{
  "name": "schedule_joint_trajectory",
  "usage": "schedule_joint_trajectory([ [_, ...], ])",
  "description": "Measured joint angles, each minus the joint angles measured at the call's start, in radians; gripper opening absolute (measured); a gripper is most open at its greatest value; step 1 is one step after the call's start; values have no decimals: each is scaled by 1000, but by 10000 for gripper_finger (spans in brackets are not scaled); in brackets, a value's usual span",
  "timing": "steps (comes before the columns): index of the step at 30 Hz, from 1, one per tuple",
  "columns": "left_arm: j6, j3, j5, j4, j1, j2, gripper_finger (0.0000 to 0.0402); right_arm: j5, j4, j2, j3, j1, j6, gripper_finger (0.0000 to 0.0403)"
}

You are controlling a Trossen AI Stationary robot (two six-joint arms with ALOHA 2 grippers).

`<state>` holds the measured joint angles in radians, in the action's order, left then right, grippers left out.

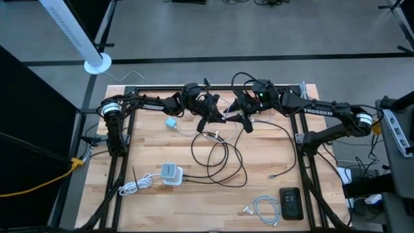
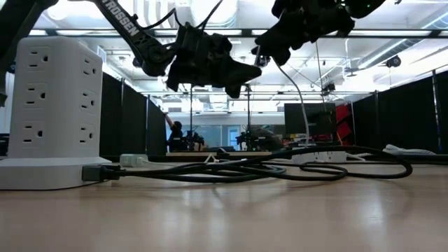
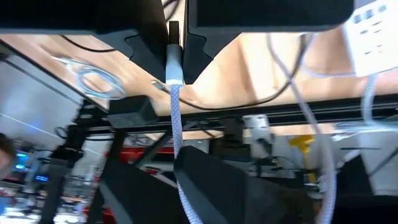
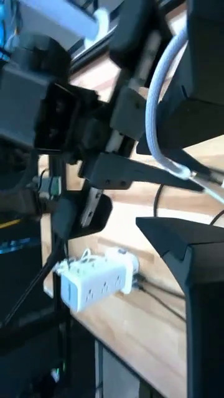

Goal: Plug in charger cables
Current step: Insert the purple charger cable into the top white outlet extension

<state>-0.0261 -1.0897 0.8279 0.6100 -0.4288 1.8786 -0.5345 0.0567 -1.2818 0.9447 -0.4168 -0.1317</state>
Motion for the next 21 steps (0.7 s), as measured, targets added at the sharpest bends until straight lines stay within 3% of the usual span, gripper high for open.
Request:
schedule_joint_trajectory([
  [10,54,-59,-7,-1,-106,0,10,59,29,17,1,-43,62,152],
  [16,64,-93,-11,-55,-158,-1,10,73,42,5,58,-100,131,171],
  [21,62,-99,-14,-79,-161,-1,10,79,127,3,94,-114,34,198],
])
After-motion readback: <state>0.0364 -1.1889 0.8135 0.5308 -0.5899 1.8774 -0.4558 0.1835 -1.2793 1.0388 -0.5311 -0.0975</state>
